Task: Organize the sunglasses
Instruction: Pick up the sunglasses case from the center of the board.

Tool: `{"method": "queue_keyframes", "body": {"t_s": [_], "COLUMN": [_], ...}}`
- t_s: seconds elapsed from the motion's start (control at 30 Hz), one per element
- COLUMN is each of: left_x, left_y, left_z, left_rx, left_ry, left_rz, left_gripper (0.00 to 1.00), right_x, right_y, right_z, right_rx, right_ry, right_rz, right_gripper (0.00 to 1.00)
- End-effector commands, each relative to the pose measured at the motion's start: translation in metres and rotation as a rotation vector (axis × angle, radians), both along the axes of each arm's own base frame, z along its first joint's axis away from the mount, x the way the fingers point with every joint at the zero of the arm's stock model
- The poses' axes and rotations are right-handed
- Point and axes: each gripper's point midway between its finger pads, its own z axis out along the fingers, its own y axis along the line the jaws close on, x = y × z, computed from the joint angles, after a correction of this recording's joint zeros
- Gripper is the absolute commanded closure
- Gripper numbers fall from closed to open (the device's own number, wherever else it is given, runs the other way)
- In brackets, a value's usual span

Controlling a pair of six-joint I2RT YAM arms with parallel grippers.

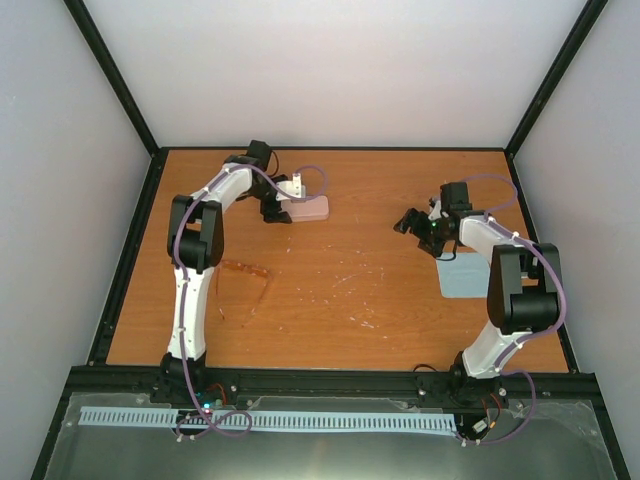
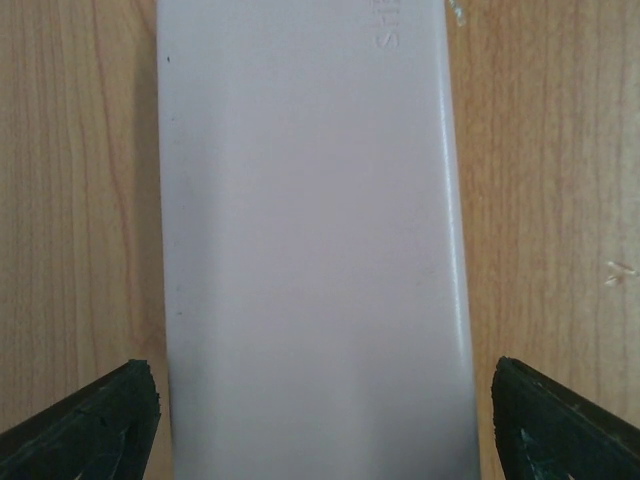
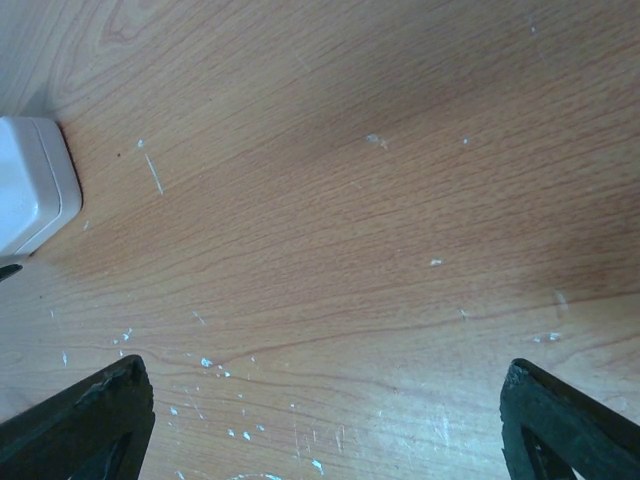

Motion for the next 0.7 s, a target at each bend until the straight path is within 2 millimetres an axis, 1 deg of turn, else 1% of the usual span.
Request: {"method": "queue_keyframes", "body": {"t_s": [0.0, 0.13, 0.23, 0.3, 0.37, 0.47, 0.53, 0.63, 0.67], "left_x": [0.007, 0.004, 0.0, -0.003, -0.004, -0.006, -0.009, -0.017, -0.021], "left_y": [0.008, 0.013, 0.015, 0.016, 0.016, 0.014, 0.011, 0.005, 0.001], "left_z": [-0.011, -0.019, -0.025, -0.027, -0.026, -0.02, -0.014, -0.003, 0.004], "left_rx": [0.014, 0.021, 0.026, 0.025, 0.018, -0.001, -0.021, -0.067, -0.097], "left_ry": [-0.017, 0.003, 0.024, 0.034, 0.04, 0.054, 0.076, 0.121, 0.143], "left_rz": [-0.003, -0.001, -0.002, -0.004, -0.003, 0.003, 0.006, 0.013, 0.018], "left_gripper": [0.09, 0.1, 0.13, 0.17, 0.24, 0.35, 0.39, 0.47, 0.49], "right_x": [0.004, 0.006, 0.006, 0.006, 0.005, 0.004, 0.006, 0.008, 0.01], "right_y": [0.001, 0.002, 0.002, 0.002, 0.003, 0.006, 0.008, 0.016, 0.02], "right_z": [-0.004, -0.002, -0.001, -0.002, -0.002, -0.001, 0.001, 0.01, 0.017], "right_rx": [0.015, 0.018, 0.022, 0.024, 0.028, 0.037, 0.039, 0.052, 0.057], "right_ry": [0.007, 0.004, 0.005, 0.006, 0.006, 0.004, -0.01, -0.07, -0.104], "right_rz": [-0.002, -0.006, -0.01, -0.011, -0.006, 0.001, 0.011, 0.05, 0.066], "right_gripper": [0.08, 0.08, 0.09, 0.1, 0.12, 0.15, 0.15, 0.12, 0.11]}}
